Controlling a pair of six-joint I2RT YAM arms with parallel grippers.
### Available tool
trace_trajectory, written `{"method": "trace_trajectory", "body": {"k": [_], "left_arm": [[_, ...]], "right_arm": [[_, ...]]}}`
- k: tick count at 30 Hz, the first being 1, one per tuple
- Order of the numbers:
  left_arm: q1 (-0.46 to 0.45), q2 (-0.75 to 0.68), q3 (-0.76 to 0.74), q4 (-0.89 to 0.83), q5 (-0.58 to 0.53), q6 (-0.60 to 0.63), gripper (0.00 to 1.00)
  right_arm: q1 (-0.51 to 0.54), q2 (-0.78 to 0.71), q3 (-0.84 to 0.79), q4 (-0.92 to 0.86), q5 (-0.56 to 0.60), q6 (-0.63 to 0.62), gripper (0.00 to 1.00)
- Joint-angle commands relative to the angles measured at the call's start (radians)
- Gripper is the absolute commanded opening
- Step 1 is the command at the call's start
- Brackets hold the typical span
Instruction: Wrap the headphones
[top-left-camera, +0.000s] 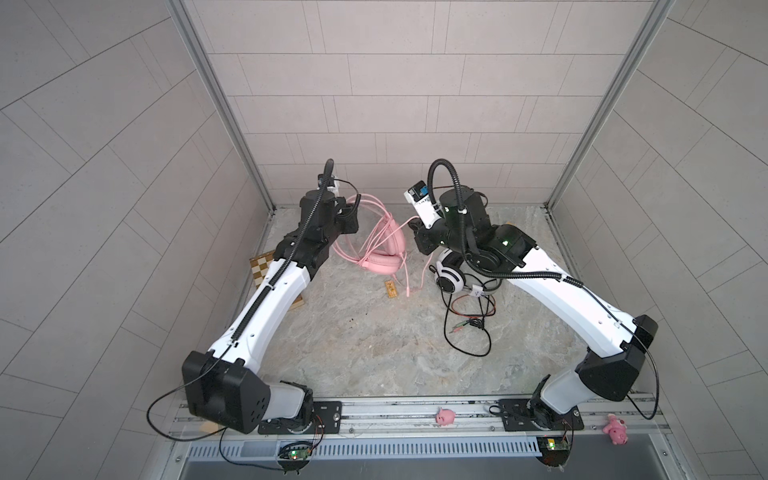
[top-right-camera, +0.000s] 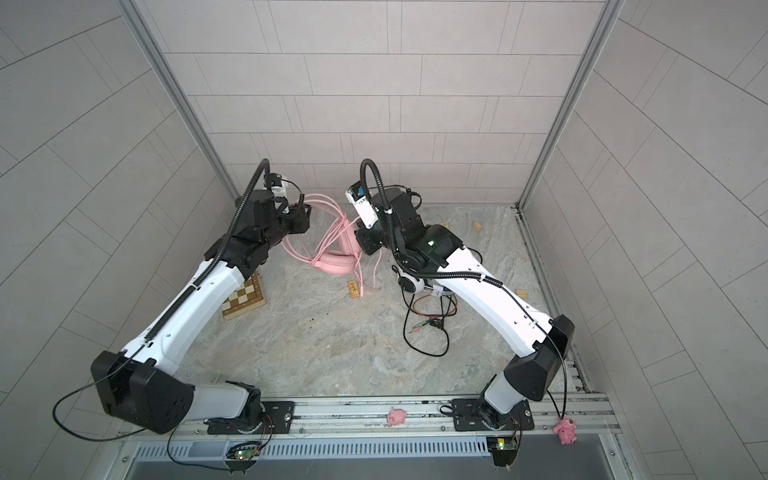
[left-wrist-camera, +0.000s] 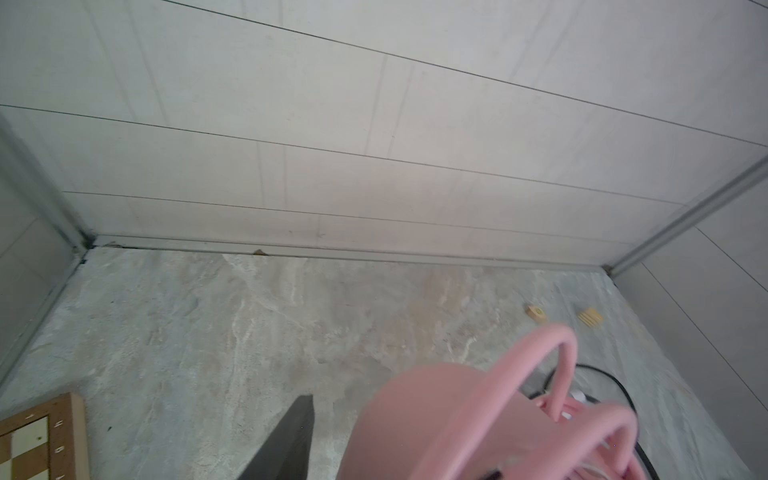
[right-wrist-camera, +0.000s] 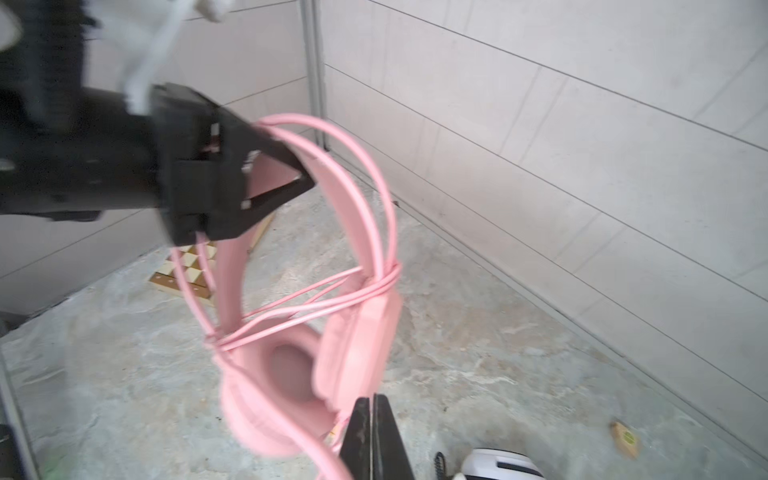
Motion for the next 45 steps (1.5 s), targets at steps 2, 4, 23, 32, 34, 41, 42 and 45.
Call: {"method": "trace_trajectory", "body": {"k": [2,4,23,32,34,41,42,45], "left_arm": [[0.005,-0.059,0.005,-0.147,0.250,0.077,0.00],[0.005,-0.067,0.006,-0.190,0.345,0.081,0.00],[0.051,-0.078,0.064,-0.118,0.659,-0.172,0.00],[0.107,-0.057,0.071,-0.040,0.680,-0.256,0.00],[0.126,-0.054,0.078,-0.072,0.665,-0.254,0.00],[0.146,-0.054,0.010,0.131,0.769,-0.441,0.00],[0.146,-0.053,0.006,0.170,0.773,-0.461,0.00],[0.149,-0.035,0.004,0.283,0.802,-0.582,0.00]], "right_arm": [[-0.062,-0.041,0.041,-0.026,0.051,-0.039,0.05],[-0.084,-0.030,0.051,-0.027,0.045,-0.038,0.06],[-0.180,0.081,-0.169,0.212,-0.172,0.144,0.12],[-0.183,0.090,-0.269,0.307,-0.202,0.204,0.12],[-0.188,0.099,-0.276,0.309,-0.210,0.209,0.12],[-0.198,0.115,-0.323,0.382,-0.259,0.252,0.27],[-0.197,0.123,-0.324,0.395,-0.270,0.266,0.29],[-0.199,0.143,-0.342,0.457,-0.289,0.304,0.32]]}}
